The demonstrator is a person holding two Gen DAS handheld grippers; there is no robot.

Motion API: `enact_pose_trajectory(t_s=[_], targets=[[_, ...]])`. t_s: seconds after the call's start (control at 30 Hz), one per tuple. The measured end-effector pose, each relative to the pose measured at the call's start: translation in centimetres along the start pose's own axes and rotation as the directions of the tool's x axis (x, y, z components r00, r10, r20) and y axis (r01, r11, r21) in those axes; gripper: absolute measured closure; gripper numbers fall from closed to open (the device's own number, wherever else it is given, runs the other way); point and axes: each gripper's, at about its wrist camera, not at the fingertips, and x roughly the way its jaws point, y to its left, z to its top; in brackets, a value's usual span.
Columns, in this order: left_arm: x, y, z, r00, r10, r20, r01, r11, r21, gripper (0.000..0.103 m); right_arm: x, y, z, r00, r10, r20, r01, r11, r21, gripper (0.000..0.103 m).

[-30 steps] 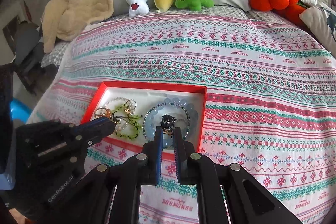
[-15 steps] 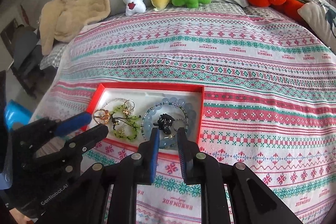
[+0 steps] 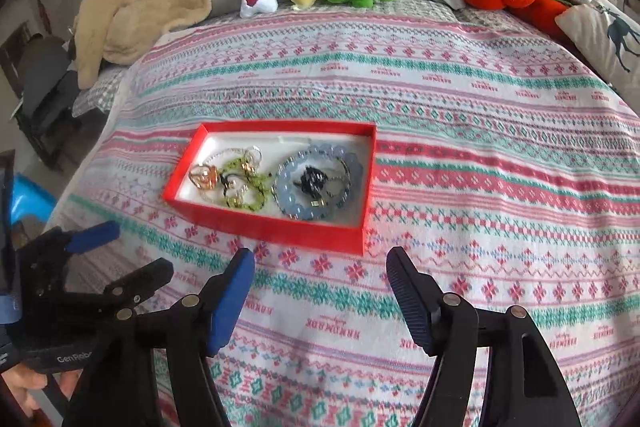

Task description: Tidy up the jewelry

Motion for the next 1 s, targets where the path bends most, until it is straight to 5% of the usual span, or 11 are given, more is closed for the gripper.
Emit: enact_pose_trajectory(t_s=[0.07, 0.37, 1.0], targets=[[-0.3, -0.2, -0.7, 1.0, 0.017, -0.007, -0.017, 1.0, 0.004, 0.001, -0.1, -0.1, -0.6, 0.999, -0.031, -0.021, 0.031, 0.999, 0.006, 0.026], [-1.2, -0.6, -2.3, 0.999, 0.034, -0.024, -0.034, 0.999, -0.03, 0.001, -1.0, 0.1, -3.9, 0.987, -0.123, -0.104, 0.124, 0.992, 0.004, 0.008], [-0.6, -1.8, -2.5, 0.997, 0.061, -0.039, -0.061, 0.998, -0.007, 0.0, -0.8, 0.1, -4.5, 0.975, -0.177, -0.134, 0.179, 0.984, 0.004, 0.007]])
